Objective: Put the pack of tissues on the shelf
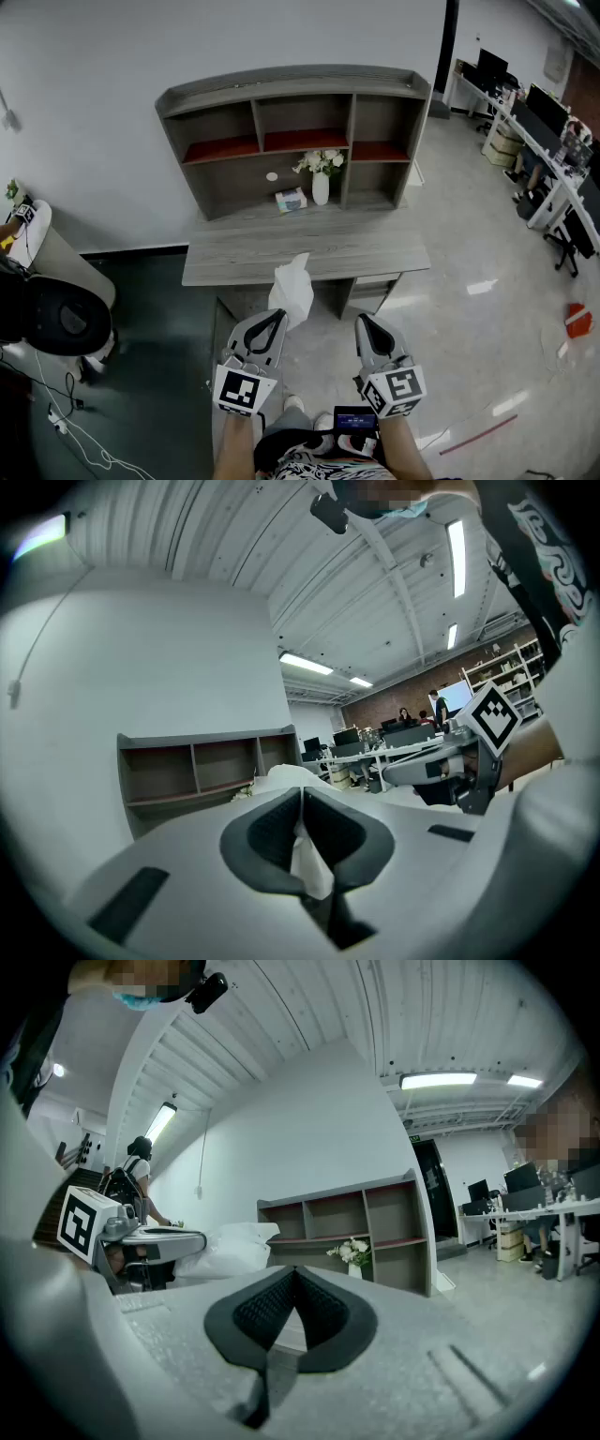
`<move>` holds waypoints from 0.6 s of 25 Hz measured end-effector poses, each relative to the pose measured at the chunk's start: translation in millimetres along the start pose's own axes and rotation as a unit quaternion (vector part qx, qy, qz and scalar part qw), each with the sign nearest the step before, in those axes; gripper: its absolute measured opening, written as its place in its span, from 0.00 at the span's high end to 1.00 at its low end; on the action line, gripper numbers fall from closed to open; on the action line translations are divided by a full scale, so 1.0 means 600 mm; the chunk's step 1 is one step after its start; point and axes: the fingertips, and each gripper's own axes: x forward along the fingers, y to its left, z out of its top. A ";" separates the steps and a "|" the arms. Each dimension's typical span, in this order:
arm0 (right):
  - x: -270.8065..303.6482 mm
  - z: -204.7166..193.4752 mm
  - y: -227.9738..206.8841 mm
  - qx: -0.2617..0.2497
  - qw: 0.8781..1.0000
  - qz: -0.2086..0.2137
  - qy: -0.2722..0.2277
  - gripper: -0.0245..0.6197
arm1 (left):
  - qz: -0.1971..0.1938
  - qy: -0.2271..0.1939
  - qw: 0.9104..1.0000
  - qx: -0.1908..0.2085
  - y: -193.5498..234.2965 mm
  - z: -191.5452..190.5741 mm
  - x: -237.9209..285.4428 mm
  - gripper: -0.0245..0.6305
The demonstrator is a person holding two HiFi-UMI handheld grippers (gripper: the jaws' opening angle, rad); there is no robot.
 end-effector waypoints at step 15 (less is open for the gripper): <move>-0.023 0.029 0.000 0.018 0.999 0.014 -0.027 0.96 | -0.005 -0.043 0.998 0.038 -0.012 0.050 -0.006 0.94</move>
